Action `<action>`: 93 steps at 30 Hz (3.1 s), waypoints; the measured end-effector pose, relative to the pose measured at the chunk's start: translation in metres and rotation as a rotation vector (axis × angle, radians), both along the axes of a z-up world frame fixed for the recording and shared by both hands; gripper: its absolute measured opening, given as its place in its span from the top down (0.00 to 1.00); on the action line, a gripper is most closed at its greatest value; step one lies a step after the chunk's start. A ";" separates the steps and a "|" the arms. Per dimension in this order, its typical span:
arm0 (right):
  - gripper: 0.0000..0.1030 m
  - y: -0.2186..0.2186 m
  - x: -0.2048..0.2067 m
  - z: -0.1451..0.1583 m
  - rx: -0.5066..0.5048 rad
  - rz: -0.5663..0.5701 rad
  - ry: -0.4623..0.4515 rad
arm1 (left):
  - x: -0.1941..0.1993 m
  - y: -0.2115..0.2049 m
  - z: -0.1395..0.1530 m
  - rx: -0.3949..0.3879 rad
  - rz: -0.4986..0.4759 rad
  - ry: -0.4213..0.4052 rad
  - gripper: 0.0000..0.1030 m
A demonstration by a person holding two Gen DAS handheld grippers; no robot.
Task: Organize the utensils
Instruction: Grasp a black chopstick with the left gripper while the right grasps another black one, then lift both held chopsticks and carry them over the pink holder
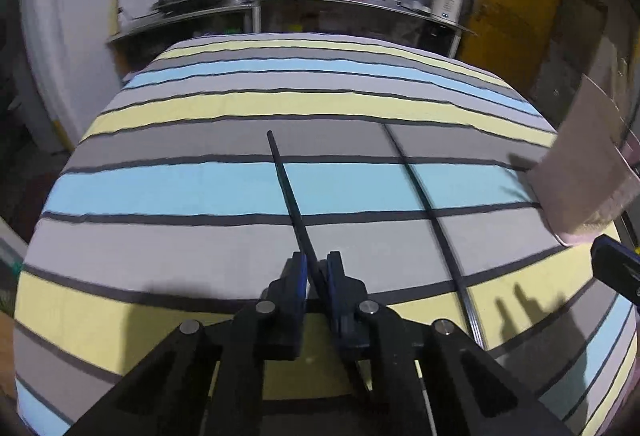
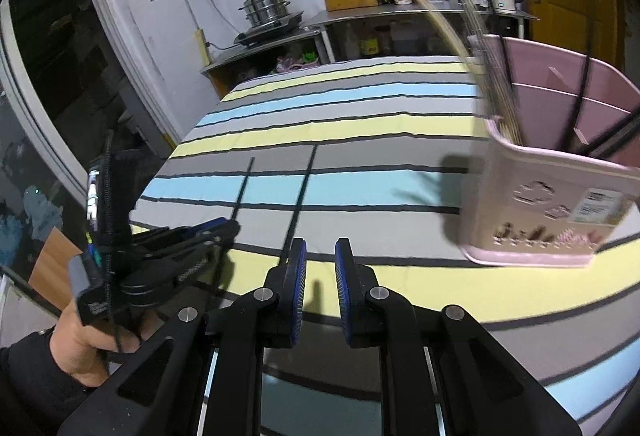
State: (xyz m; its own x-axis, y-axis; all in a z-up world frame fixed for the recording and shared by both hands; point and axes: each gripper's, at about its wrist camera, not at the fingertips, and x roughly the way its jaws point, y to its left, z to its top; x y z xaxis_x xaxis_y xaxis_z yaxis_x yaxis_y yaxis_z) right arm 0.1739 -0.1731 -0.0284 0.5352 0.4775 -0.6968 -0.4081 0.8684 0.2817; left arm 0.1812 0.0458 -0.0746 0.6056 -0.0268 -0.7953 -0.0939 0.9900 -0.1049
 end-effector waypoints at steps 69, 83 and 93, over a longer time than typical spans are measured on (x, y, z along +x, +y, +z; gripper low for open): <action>0.95 0.006 0.014 0.091 0.060 -0.021 -0.147 | -0.031 -0.017 0.155 -0.205 -0.204 -0.213 0.95; 0.95 -0.059 -0.016 0.133 0.073 -0.136 -0.226 | -0.032 -0.080 0.204 -0.250 -0.349 -0.250 0.95; 0.95 -0.109 -0.025 0.172 0.080 -0.233 -0.320 | -0.016 -0.130 0.251 -0.257 -0.449 -0.321 0.95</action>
